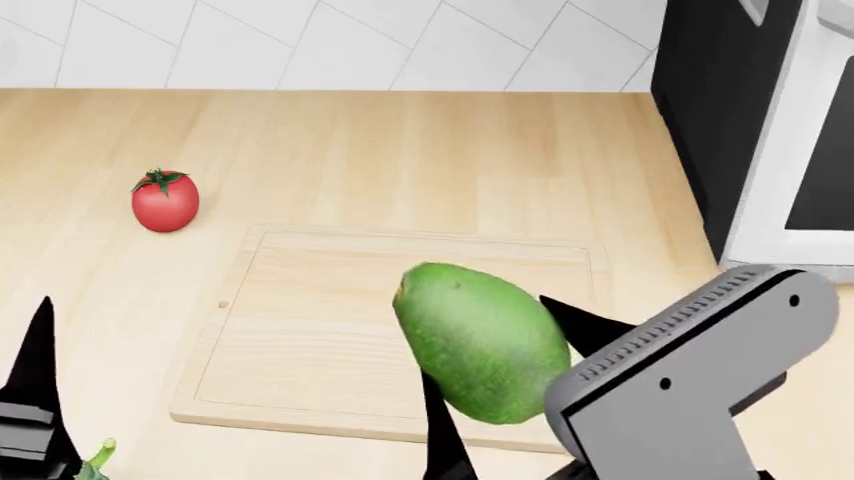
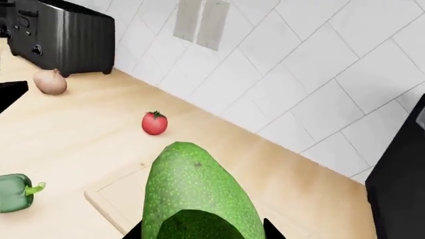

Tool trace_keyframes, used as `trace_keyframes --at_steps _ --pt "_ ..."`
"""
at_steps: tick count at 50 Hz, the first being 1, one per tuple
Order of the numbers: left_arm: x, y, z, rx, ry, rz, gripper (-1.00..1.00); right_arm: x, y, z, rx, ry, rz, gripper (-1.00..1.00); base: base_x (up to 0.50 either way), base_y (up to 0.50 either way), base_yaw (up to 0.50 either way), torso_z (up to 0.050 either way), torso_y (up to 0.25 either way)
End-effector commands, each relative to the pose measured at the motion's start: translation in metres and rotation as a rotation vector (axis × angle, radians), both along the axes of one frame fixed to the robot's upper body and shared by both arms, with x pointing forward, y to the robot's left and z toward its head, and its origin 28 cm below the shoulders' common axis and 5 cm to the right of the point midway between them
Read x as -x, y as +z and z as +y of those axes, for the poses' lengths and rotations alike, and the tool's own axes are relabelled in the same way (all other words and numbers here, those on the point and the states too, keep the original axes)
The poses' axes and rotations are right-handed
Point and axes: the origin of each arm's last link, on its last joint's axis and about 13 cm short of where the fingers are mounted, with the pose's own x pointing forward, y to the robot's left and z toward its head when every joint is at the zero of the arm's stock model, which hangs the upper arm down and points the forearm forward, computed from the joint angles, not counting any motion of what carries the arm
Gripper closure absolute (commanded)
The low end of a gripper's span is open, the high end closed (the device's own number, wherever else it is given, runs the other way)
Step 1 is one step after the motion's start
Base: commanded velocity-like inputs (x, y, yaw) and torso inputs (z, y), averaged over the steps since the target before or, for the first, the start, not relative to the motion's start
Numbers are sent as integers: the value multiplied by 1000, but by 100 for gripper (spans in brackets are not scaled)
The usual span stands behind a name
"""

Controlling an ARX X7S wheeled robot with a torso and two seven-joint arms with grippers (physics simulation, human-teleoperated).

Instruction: Place the avocado, onion, tomato and bell pepper on the cutting board.

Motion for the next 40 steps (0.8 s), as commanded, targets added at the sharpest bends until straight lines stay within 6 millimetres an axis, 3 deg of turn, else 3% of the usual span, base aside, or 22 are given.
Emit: trace_keyframes --at_steps 1,6,11,15,27,40 --pt "9 0 9 25 -20 174 -100 3 -15 16 -175 -68 20 100 0 0 0 0 0" --pt "13 -5 10 27 -7 196 -100 4 -16 18 -247 -162 -7 100 0 0 0 0 0" --pt "17 -16 7 43 -22 240 -100 2 -30 20 -176 -350 -111 100 0 0 0 0 0" --pt "24 -24 4 48 -39 283 -100 0 -38 20 -226 -391 -71 100 0 0 0 0 0" --pt "53 -27 -4 65 -20 361 -100 -2 -43 19 -223 -411 -74 100 0 0 0 0 0" --pt "66 -36 -11 72 -24 409 -100 -5 -47 17 -224 -407 -75 100 0 0 0 0 0"
